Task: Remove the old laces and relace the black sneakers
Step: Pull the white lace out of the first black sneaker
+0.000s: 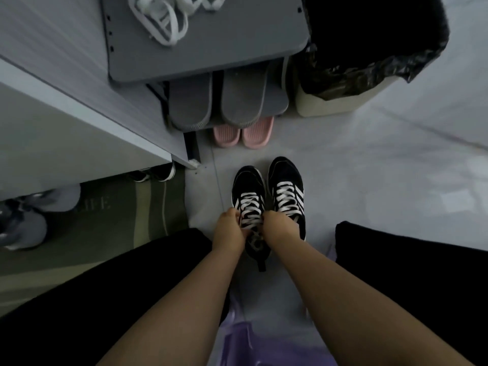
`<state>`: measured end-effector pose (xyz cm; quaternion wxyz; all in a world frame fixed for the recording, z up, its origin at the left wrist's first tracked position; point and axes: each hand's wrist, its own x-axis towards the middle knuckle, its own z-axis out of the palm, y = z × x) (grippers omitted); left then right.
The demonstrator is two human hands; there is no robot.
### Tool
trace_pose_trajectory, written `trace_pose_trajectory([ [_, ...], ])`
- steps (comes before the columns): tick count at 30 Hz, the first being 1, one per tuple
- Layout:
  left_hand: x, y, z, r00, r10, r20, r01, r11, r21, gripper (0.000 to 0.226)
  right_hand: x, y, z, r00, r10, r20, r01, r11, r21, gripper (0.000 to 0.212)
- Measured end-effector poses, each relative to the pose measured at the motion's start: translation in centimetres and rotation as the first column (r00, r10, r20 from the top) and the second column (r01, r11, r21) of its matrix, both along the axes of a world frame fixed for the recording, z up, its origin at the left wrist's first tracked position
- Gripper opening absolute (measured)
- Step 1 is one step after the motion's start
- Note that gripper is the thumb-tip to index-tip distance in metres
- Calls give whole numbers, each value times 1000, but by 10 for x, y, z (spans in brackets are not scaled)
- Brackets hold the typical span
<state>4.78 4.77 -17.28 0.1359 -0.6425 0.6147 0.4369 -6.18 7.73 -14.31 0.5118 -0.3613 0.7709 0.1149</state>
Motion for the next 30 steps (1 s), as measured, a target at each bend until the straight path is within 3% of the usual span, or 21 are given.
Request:
trace_pose_trajectory([
  [2,0,4,-4,1000,-24,0,23,998,63,42,-1,1,-3,1000,12,-13,-12,1000,2,29],
  [12,-2,-16,36,991,-92,97,94,995,-14,17,-14,-11,23,998,57,37,-52,991,-122,32],
  [16,-10,-22,95,993,-91,73,97,992,-86,20,-32,-16,73,996,79,29,-71,972,-223,31],
  [21,-22,-24,194,957,-276,91,291,919,-266,20,-43,-9,153,999,-41,9,41,938,-343,26],
  [25,-8,-2,277,923,-382,47,360,814,-455,18,-42,27,236,997,23,-75,-59,855,-516,20],
  [30,23,39,325,884,-458,-90,346,772,-533,14,-21,95,297,1000,4,12,5,737,-676,16],
])
